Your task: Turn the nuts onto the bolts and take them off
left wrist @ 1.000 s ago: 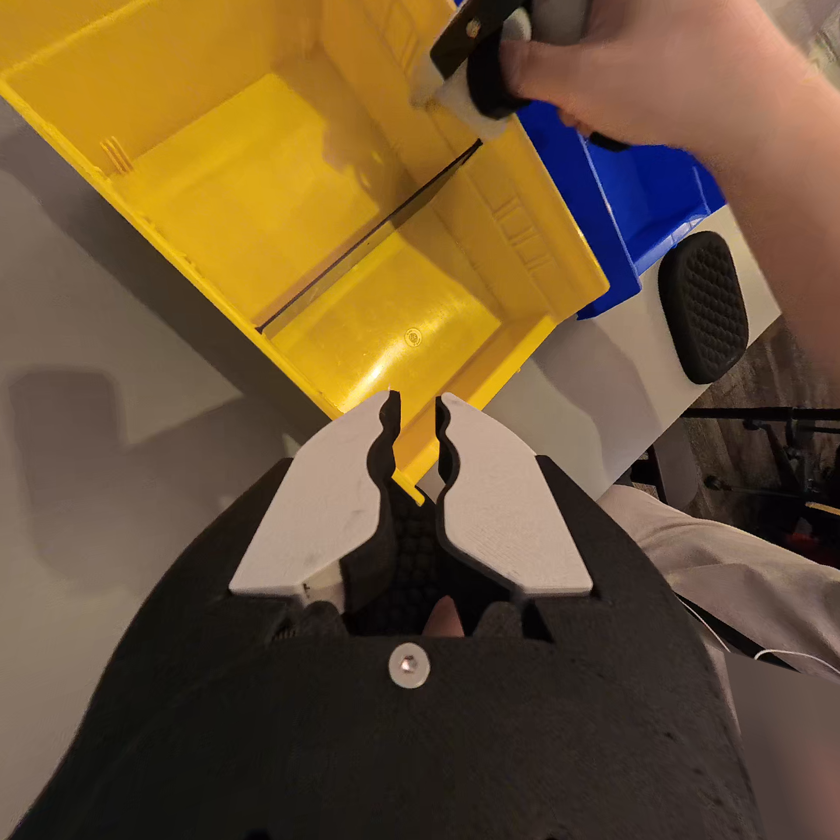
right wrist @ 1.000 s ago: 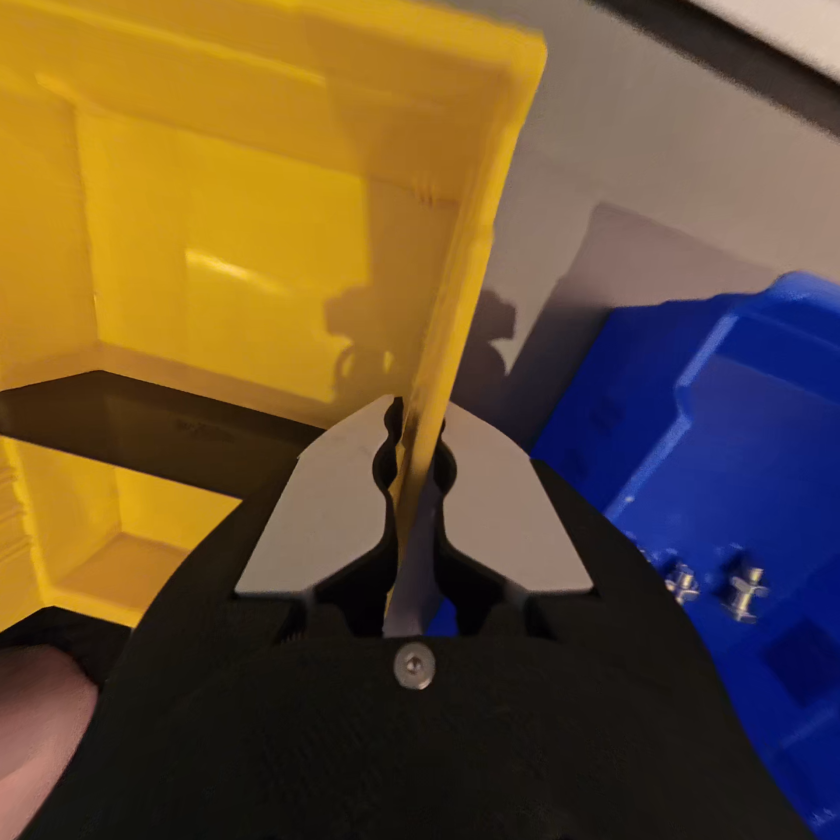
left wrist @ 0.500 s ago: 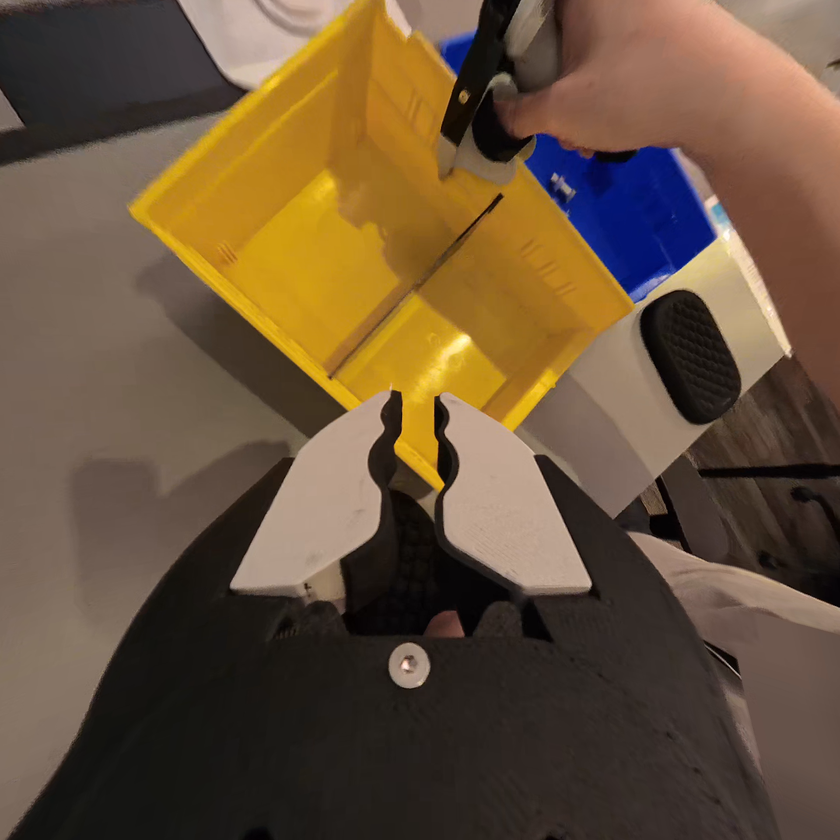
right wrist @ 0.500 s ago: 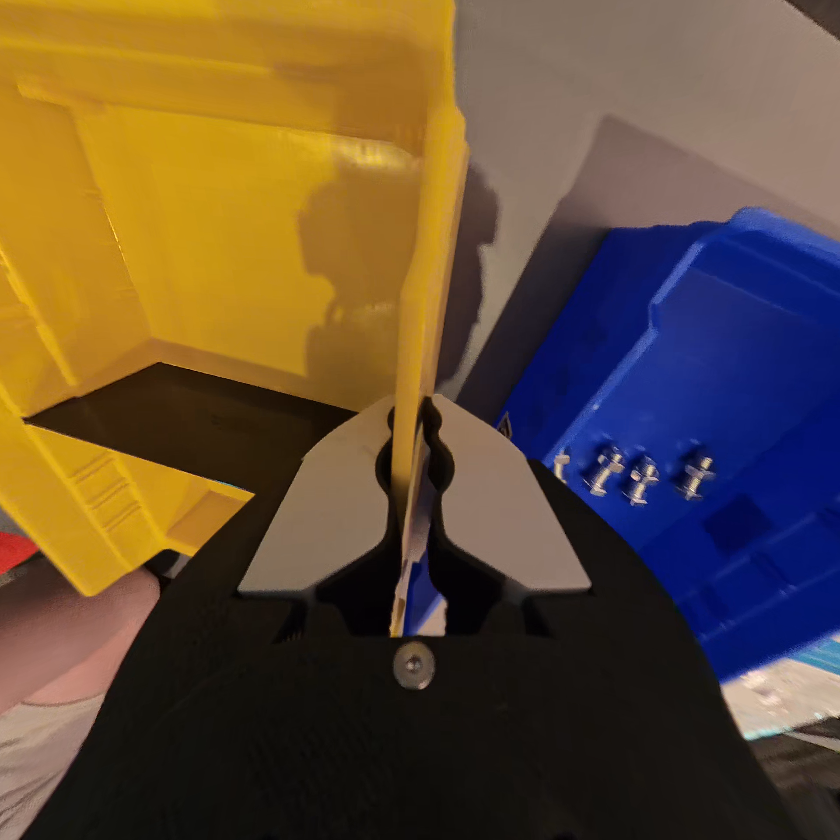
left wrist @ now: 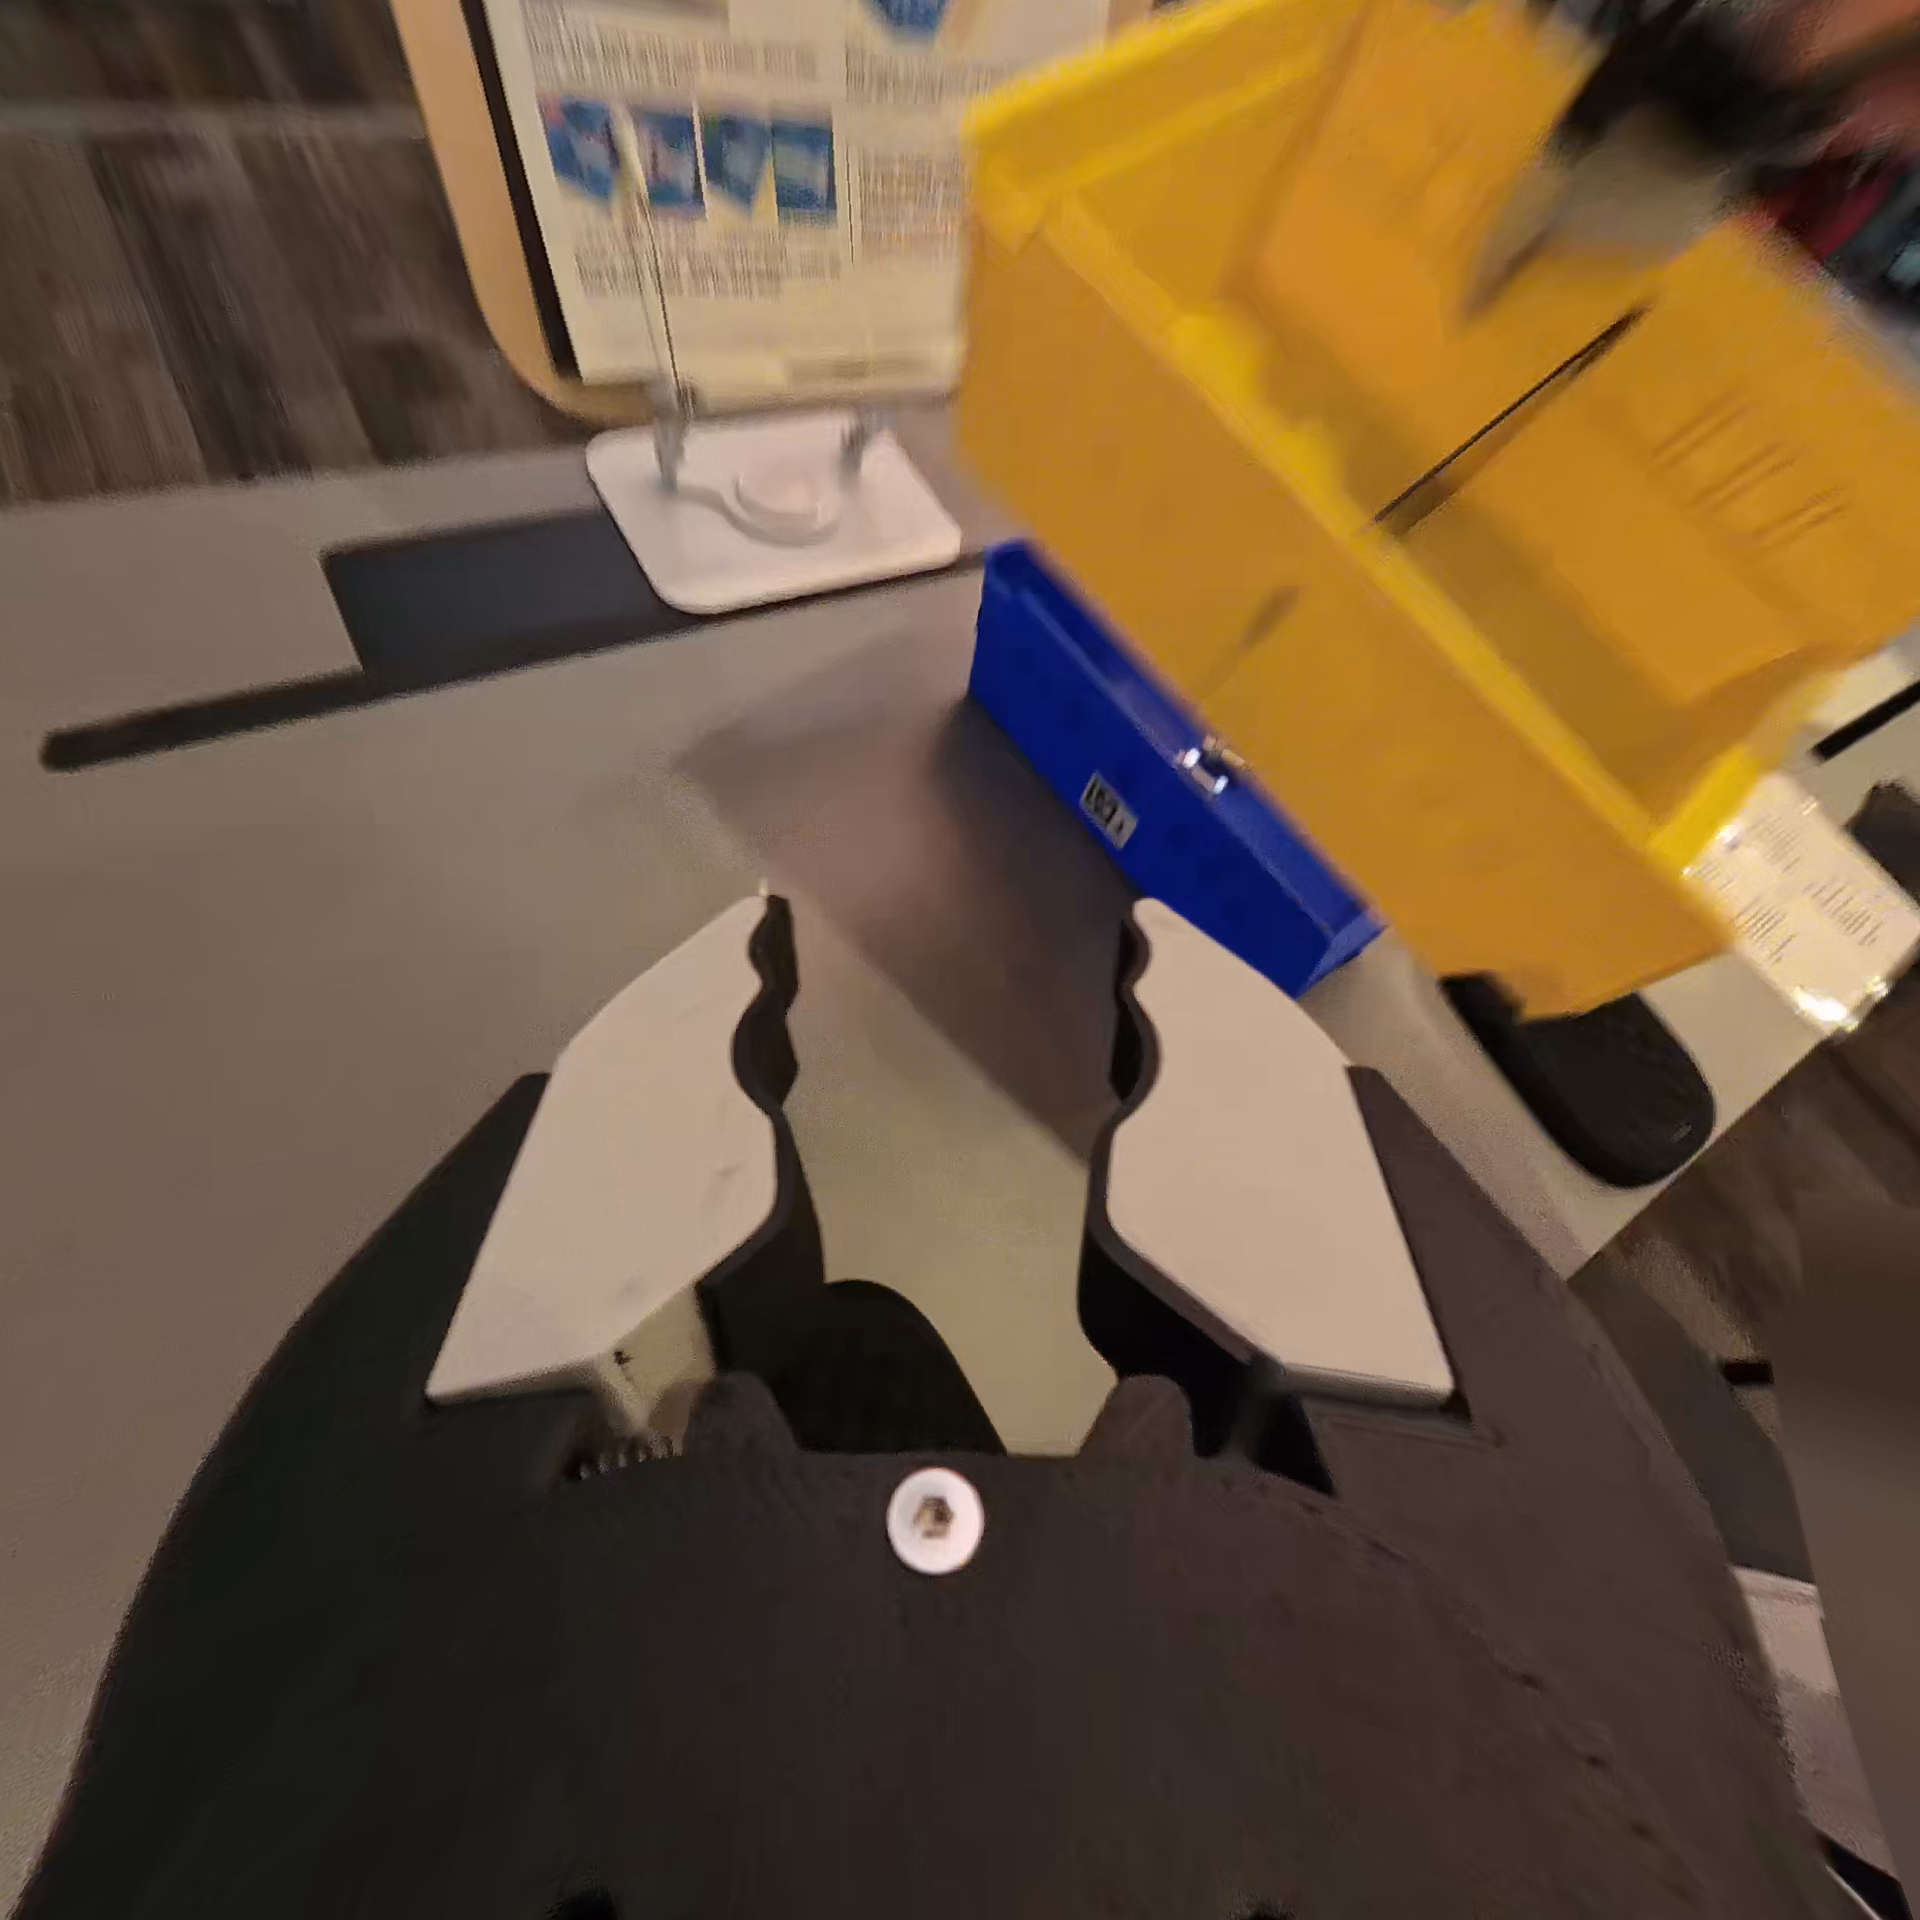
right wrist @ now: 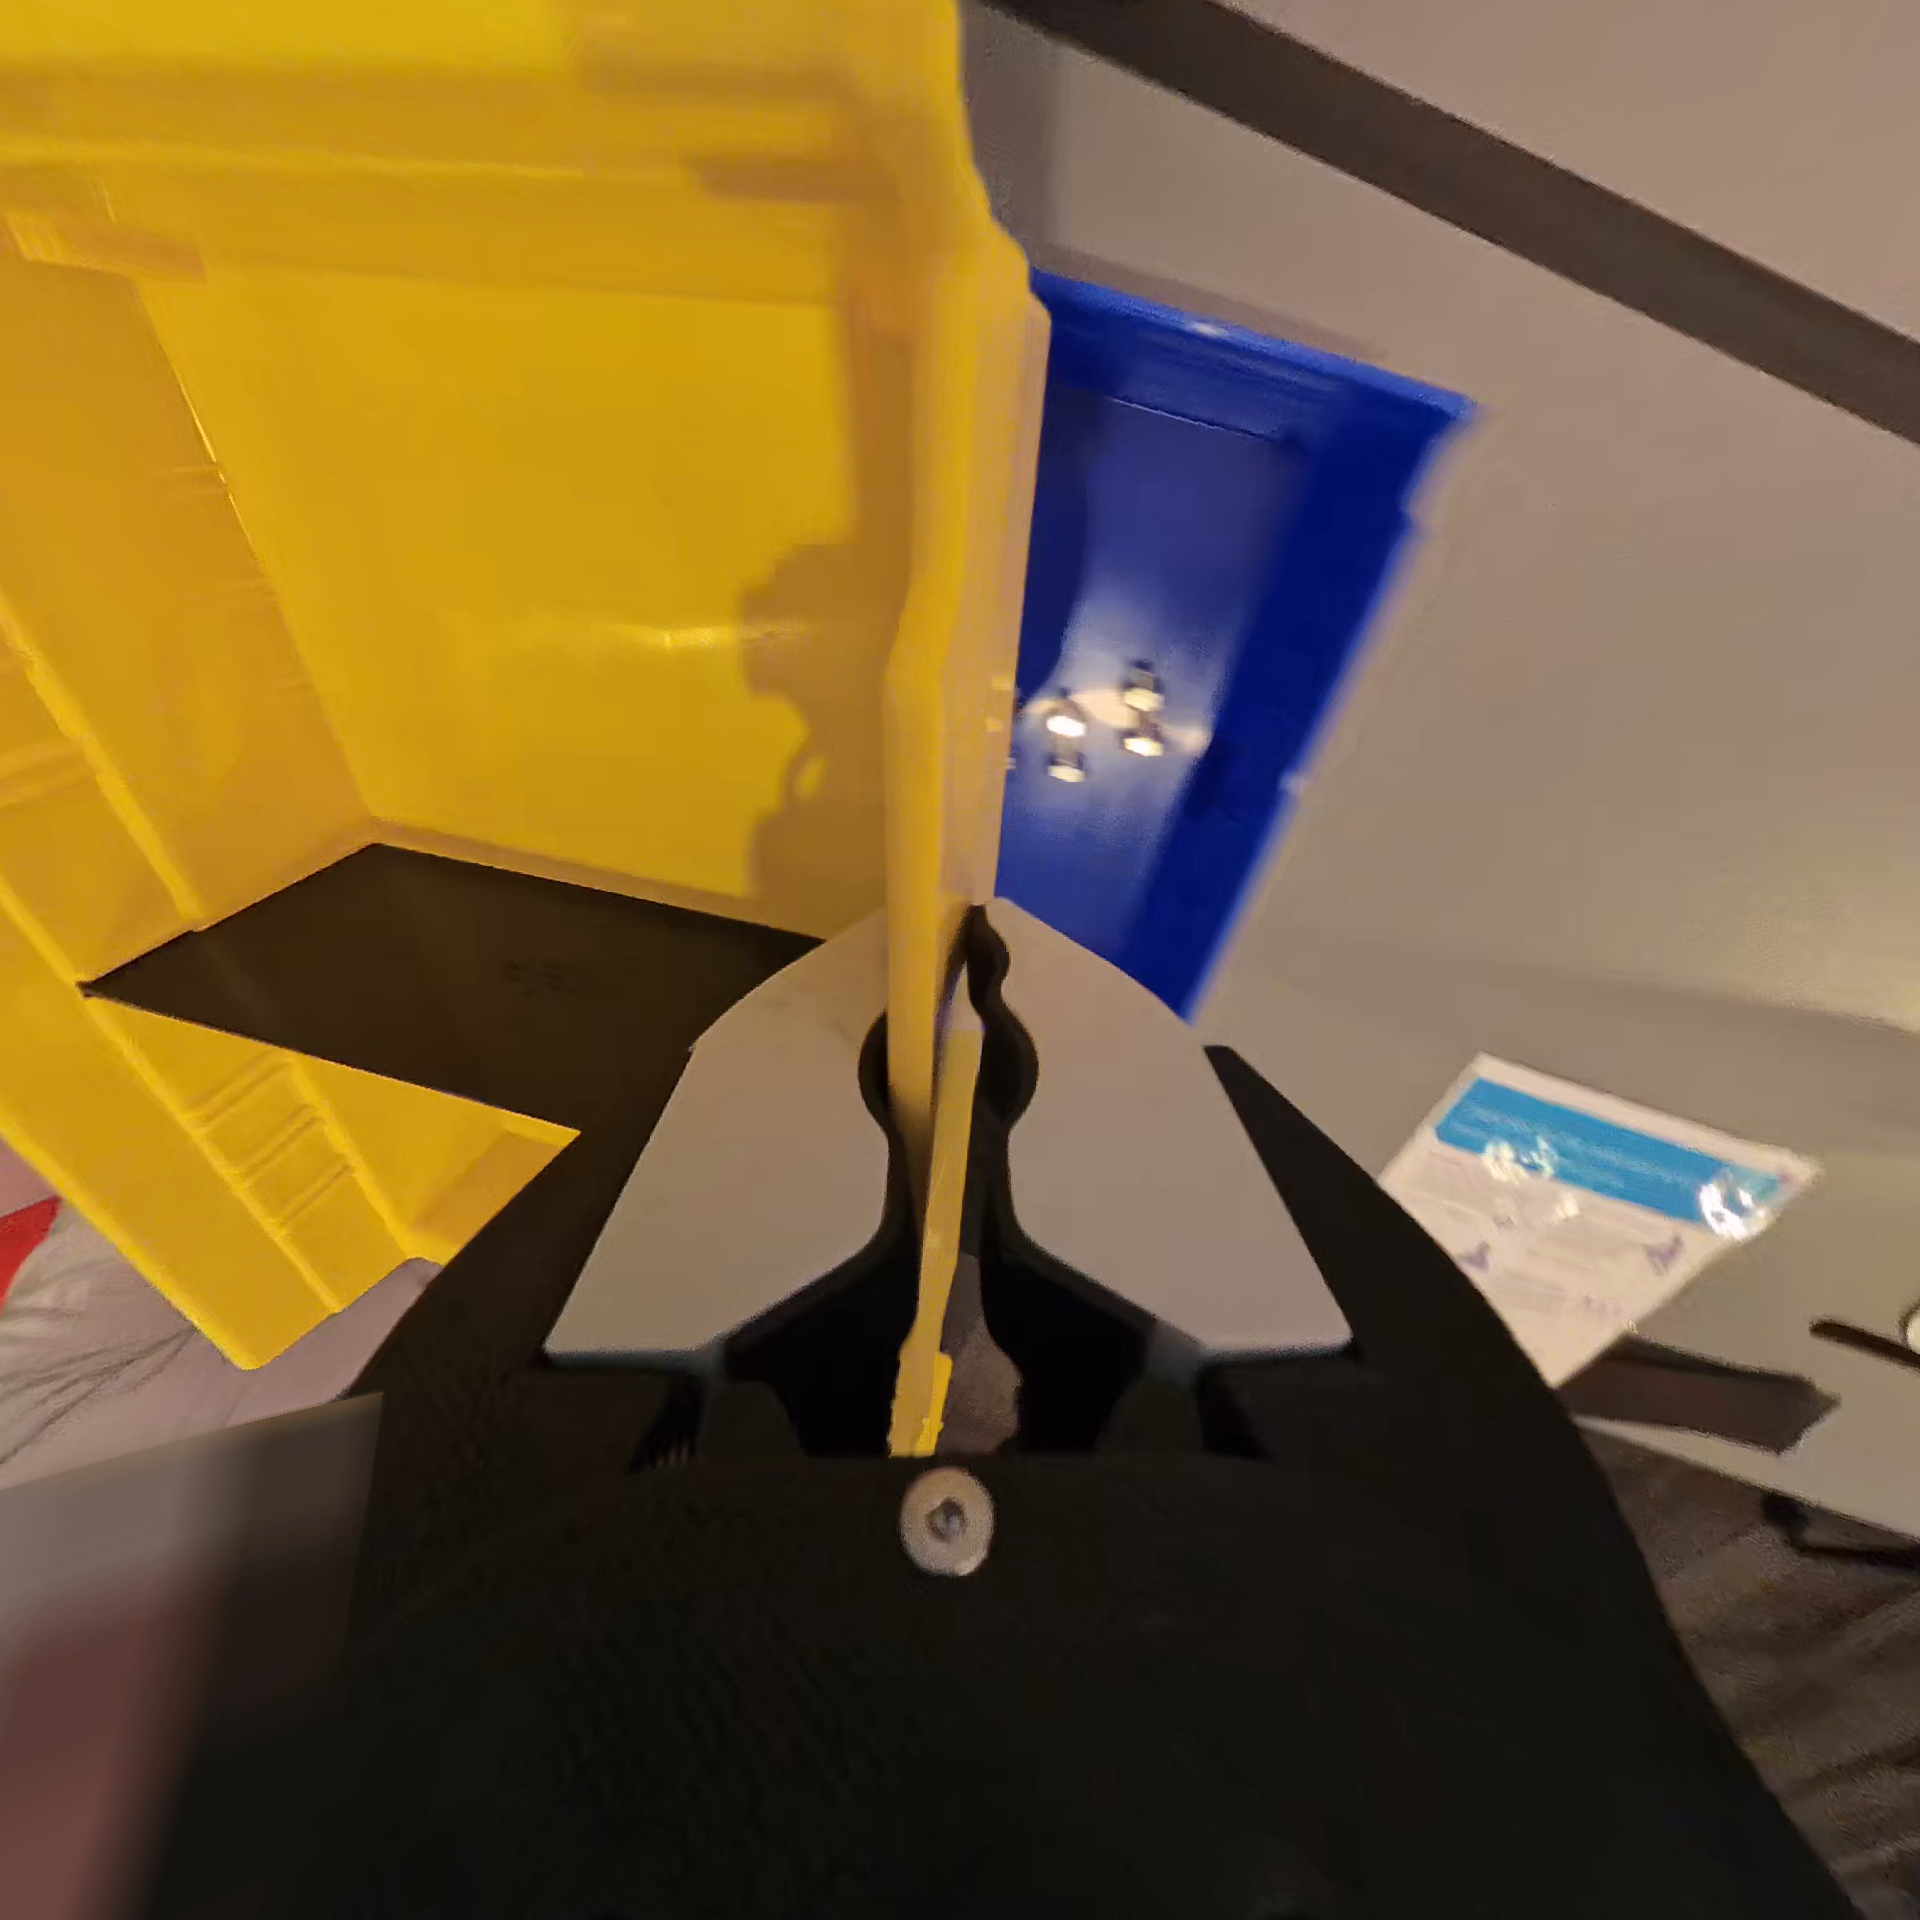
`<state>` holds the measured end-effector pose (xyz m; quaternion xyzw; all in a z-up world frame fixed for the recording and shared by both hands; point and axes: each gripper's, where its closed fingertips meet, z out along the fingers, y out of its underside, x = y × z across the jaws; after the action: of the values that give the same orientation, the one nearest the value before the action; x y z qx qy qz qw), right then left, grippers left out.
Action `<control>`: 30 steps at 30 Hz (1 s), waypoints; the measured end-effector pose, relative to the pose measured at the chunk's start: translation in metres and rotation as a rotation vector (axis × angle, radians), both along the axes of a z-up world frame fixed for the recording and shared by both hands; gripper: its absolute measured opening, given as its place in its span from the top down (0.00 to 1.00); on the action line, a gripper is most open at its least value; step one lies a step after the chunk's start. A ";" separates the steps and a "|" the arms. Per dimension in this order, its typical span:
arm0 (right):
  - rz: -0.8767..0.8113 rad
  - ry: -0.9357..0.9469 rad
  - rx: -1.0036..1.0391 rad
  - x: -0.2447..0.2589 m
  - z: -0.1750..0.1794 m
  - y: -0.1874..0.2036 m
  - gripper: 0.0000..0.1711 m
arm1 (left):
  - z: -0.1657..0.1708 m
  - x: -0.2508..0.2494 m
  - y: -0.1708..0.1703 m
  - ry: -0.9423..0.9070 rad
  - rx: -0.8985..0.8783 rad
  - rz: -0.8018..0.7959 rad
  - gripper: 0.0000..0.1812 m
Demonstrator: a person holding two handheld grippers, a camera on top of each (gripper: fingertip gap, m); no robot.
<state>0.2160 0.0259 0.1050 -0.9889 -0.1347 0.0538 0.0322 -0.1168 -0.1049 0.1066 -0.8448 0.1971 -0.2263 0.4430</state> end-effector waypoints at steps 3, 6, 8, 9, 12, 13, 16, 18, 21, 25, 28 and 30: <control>-0.151 -0.074 0.051 0.097 0.013 -0.016 0.95 | -0.029 0.050 0.025 0.059 -0.110 -0.125 0.65; -0.298 -0.135 0.067 0.183 0.020 -0.046 0.93 | -0.073 0.110 0.044 0.133 -0.248 -0.237 0.58; -0.389 -0.180 0.075 0.231 0.023 -0.067 0.93 | -0.100 0.153 0.052 0.154 -0.295 -0.333 0.57; -0.434 -0.197 0.074 0.252 0.023 -0.078 0.93 | -0.110 0.175 0.052 0.113 -0.325 -0.383 0.60; -0.527 -0.236 0.053 0.300 0.017 -0.109 0.93 | -0.137 0.220 0.059 0.041 -0.381 -0.424 0.61; -0.548 -0.240 0.043 0.311 0.013 -0.117 0.93 | -0.146 0.227 0.063 0.066 -0.375 -0.419 0.61; -0.580 -0.231 0.010 0.332 -0.006 -0.136 0.93 | -0.173 0.235 0.070 0.153 -0.396 -0.406 0.62; -0.582 -0.227 -0.016 0.339 -0.021 -0.145 0.93 | -0.193 0.225 0.069 0.267 -0.457 -0.383 0.61; -0.588 -0.247 -0.049 0.349 -0.040 -0.152 0.93 | -0.203 0.219 0.066 0.349 -0.483 -0.382 0.56; -0.562 -0.296 -0.075 0.355 -0.060 -0.156 0.93 | -0.199 0.203 0.067 0.408 -0.490 -0.387 0.67; -0.544 -0.291 -0.083 0.350 -0.071 -0.152 0.92 | -0.196 0.178 0.069 0.358 -0.576 -0.396 0.91; -0.529 -0.261 -0.079 0.342 -0.078 -0.145 0.92 | -0.197 0.153 0.076 0.325 -0.640 -0.352 0.94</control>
<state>0.5580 -0.1186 0.0271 -0.9887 0.1268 -0.0787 -0.0109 0.0365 -0.0290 -0.0909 -0.9183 0.3258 -0.2119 0.0749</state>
